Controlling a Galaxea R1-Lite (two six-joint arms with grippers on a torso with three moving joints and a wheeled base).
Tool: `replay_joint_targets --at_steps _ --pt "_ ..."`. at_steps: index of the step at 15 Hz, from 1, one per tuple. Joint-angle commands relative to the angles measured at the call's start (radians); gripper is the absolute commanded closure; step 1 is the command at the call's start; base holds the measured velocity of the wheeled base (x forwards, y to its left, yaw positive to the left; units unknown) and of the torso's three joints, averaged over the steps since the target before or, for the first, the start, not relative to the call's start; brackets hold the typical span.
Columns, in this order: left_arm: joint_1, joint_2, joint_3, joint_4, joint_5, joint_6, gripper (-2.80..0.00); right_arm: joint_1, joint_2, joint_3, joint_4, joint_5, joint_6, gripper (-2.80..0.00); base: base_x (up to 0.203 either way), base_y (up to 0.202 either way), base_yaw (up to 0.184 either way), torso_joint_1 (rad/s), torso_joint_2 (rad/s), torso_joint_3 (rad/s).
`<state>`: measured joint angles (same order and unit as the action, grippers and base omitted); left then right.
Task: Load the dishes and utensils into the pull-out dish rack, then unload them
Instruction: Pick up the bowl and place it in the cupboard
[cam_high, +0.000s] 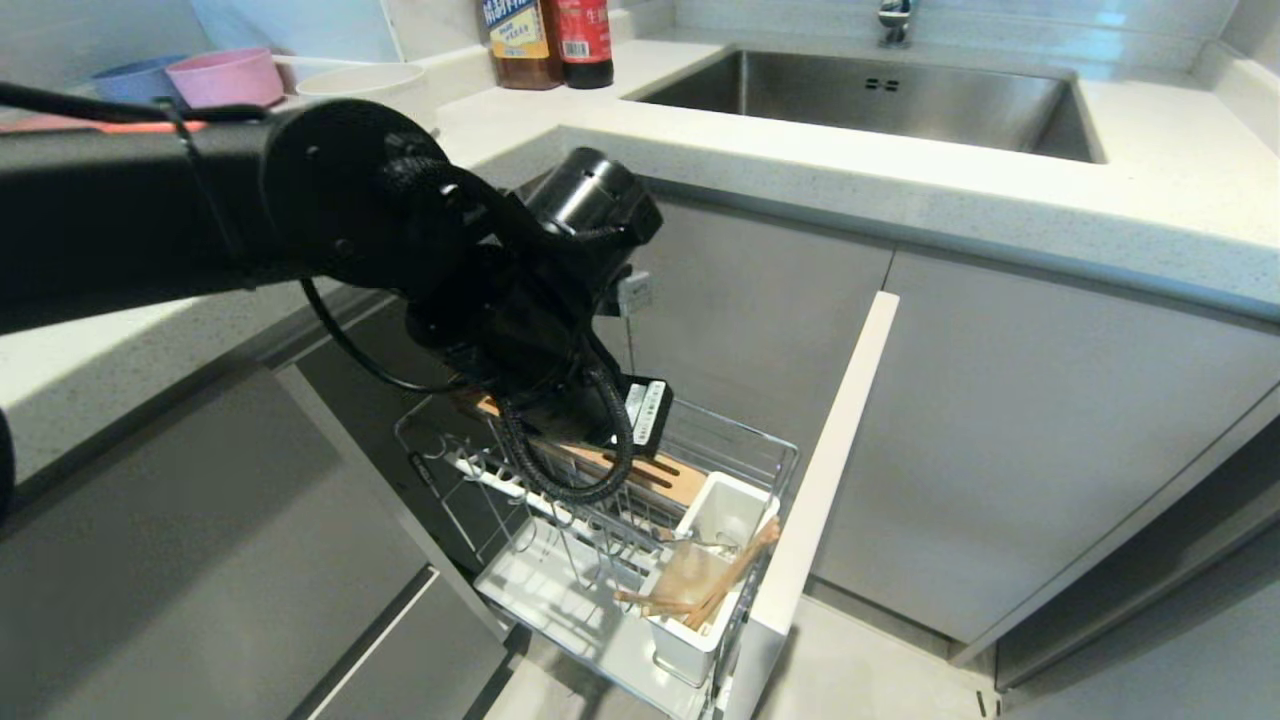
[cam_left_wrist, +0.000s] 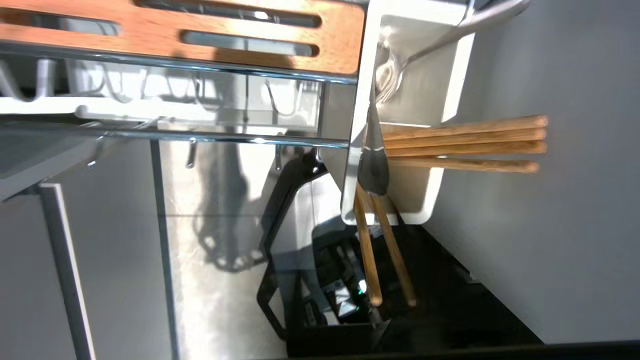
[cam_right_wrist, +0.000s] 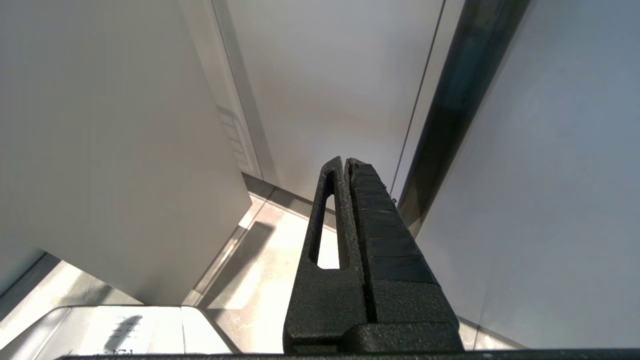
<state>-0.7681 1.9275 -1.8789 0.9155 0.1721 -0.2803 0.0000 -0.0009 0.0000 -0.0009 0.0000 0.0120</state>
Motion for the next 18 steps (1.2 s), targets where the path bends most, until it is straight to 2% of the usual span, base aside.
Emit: replay_joint_targets --at_steps 1,4,6,9,13,15,18 --pt "0.002 -0.058 0.001 0.004 0.009 -0.011 0.0 0.0 0.001 0.002 -0.001 0.0 0.0 0.0 0.0 0.0 0.0 0.0 0.0 0.0" --pt "0.012 -0.126 -0.002 -0.003 0.071 -0.038 0.0 0.0 0.001 0.002 -0.001 0.0 0.0 0.0 0.0 0.0 0.0 0.0 0.0 0.0" --pt "0.022 -0.189 -0.002 -0.017 0.076 -0.041 0.0 0.0 0.001 0.002 0.001 0.0 0.0 0.0 0.0 0.0 0.0 0.0 0.0 0.0" --pt "0.076 -0.278 -0.003 -0.061 0.076 -0.042 0.0 0.0 0.001 0.002 -0.001 0.0 0.0 0.0 0.0 0.0 0.0 0.0 0.0 0.0" --pt "0.215 -0.327 -0.003 -0.194 0.072 -0.04 0.0 0.0 0.001 0.002 -0.001 0.0 0.0 0.0 0.0 0.0 0.0 0.0 0.0 0.0" --pt "0.308 -0.343 -0.003 -0.306 0.065 -0.037 0.0 0.0 0.001 0.002 -0.001 0.0 0.0 0.0 0.0 0.0 0.0 0.0 0.0 0.0" --pt "0.389 -0.365 0.003 -0.445 0.064 -0.04 0.0 0.0 0.001 0.002 0.001 0.0 0.0 0.0 0.0 0.0 0.0 0.0 0.0 0.0"
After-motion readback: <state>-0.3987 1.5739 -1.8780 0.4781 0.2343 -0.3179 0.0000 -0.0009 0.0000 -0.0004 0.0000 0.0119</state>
